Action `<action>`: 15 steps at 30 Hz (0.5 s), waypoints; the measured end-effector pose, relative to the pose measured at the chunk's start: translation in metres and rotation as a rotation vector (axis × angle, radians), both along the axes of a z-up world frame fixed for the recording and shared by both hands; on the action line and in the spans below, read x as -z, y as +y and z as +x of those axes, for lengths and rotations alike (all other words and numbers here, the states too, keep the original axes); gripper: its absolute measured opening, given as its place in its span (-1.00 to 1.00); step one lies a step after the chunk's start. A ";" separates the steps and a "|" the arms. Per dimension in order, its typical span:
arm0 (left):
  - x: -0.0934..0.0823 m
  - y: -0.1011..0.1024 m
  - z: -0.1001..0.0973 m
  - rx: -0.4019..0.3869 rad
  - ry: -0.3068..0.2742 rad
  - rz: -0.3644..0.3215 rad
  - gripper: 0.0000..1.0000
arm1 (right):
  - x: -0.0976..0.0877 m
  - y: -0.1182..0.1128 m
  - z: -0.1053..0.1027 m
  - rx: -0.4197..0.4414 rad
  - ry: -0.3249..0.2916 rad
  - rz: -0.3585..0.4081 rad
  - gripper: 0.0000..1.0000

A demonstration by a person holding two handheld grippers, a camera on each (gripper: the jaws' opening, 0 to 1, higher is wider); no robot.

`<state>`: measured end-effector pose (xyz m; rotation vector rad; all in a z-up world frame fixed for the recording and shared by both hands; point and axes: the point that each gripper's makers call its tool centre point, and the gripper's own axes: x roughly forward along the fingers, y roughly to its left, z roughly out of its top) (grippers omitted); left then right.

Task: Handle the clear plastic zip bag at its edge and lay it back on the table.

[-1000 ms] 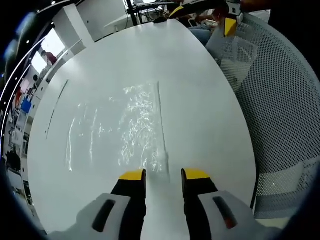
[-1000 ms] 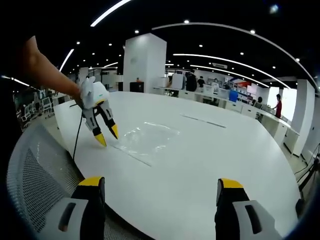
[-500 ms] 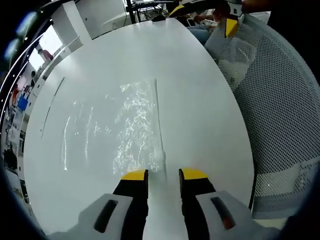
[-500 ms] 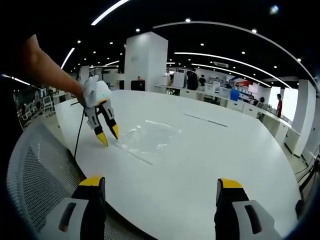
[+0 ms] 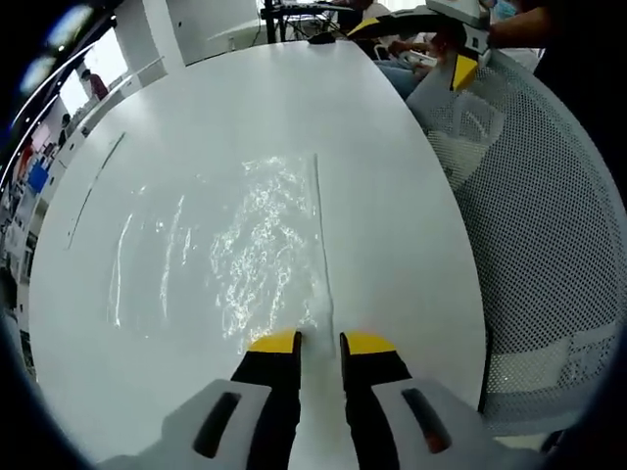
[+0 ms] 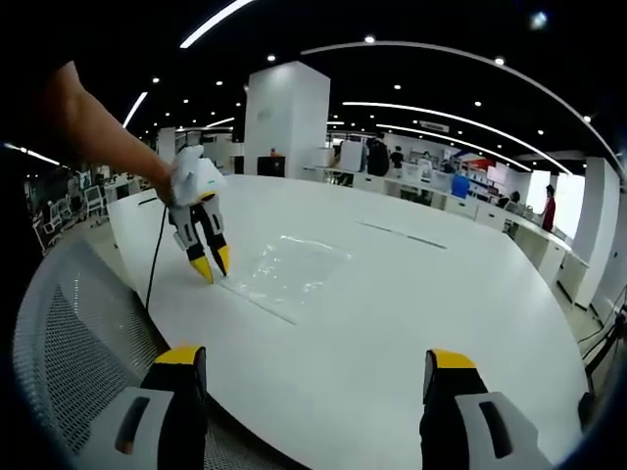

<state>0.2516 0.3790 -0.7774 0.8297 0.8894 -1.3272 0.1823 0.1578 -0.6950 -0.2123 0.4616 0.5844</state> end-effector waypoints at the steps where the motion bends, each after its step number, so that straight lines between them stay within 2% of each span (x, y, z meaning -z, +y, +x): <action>1: 0.000 0.000 0.001 -0.002 0.001 -0.001 -0.77 | 0.000 0.000 0.000 0.000 0.001 -0.001 0.84; 6: 0.002 0.000 0.002 0.008 0.009 0.010 -0.80 | 0.000 0.000 0.000 0.000 0.002 -0.001 0.84; 8: 0.003 0.001 0.005 -0.007 0.004 0.014 -0.88 | 0.000 0.000 0.001 0.001 0.002 -0.001 0.83; 13: 0.003 -0.001 0.005 -0.006 -0.001 0.034 -0.91 | 0.001 0.000 0.000 0.000 0.004 -0.001 0.83; 15: 0.004 0.000 0.005 0.009 -0.020 0.045 -0.93 | 0.000 0.000 0.000 0.002 0.004 -0.001 0.83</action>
